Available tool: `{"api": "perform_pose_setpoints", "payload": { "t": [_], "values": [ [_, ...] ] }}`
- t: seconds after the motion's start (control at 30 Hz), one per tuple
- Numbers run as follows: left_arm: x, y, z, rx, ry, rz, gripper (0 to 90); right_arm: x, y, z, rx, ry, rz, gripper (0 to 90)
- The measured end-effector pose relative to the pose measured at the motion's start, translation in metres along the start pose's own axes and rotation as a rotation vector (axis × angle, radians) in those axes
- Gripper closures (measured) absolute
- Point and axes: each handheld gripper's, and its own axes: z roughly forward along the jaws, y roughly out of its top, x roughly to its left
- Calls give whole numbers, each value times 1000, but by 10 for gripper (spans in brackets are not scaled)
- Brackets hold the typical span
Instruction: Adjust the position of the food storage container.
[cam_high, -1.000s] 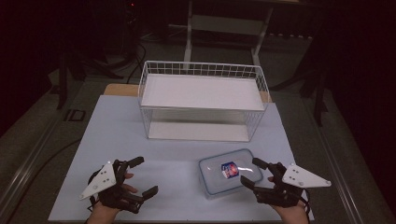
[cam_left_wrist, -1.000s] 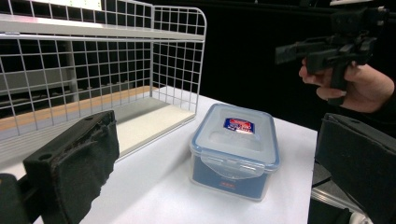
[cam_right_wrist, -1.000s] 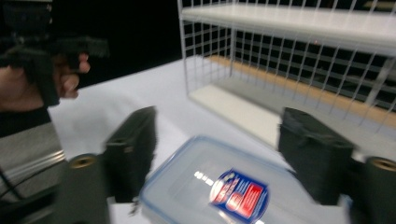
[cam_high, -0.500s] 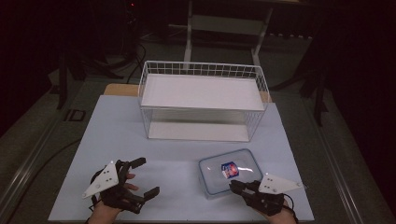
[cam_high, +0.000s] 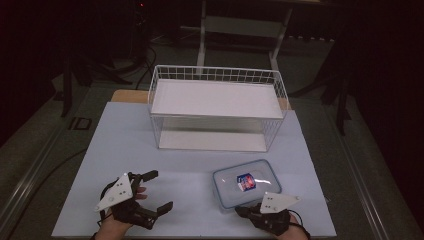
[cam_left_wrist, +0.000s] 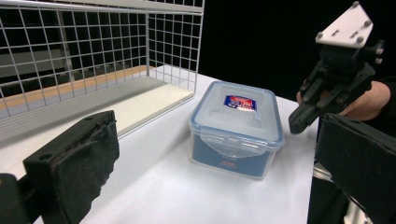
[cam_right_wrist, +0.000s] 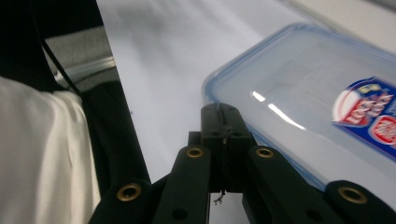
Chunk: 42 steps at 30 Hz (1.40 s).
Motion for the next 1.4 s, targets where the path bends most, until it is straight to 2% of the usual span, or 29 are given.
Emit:
{"api": "perform_pose_setpoints", "payload": {
  "t": [0.13,0.4,0.47,0.83,0.87,0.97,1.07,1.1,1.13,1.23,1.27,1.3,1.4],
  "values": [
    [0,0,0,-3,2,-2,0,-3,0,9,36,16,-11,900],
    [0,0,0,-2,0,-3,0,-8,5,17,35,23,-20,900],
    [0,0,0,-2,-1,-2,0,-11,9,21,37,16,-39,900],
    [-1,-1,0,-4,-6,-7,0,-23,19,39,50,4,-44,900],
    [-1,-1,0,-3,-7,-8,0,-26,19,41,47,1,-34,900],
    [-1,-1,1,0,-9,-7,0,-27,21,40,36,3,-15,900],
    [0,-2,1,5,-9,-5,0,-28,24,32,17,-8,-19,900],
    [0,-2,2,7,-11,-8,0,-29,25,27,9,-19,-26,900],
    [0,-2,2,6,-9,-7,0,-39,26,9,-23,-73,-9,900],
    [0,-2,2,6,-8,-7,0,-59,20,-18,-42,-179,23,900],
    [0,-2,2,5,-7,-6,0,-74,12,-33,-39,-245,61,900],
    [0,-2,2,5,-7,-6,0,-74,12,-33,-39,-245,61,900],
    [0,-2,2,6,-4,-10,0,-94,-2,-50,-24,-323,123,900]
  ]
}}
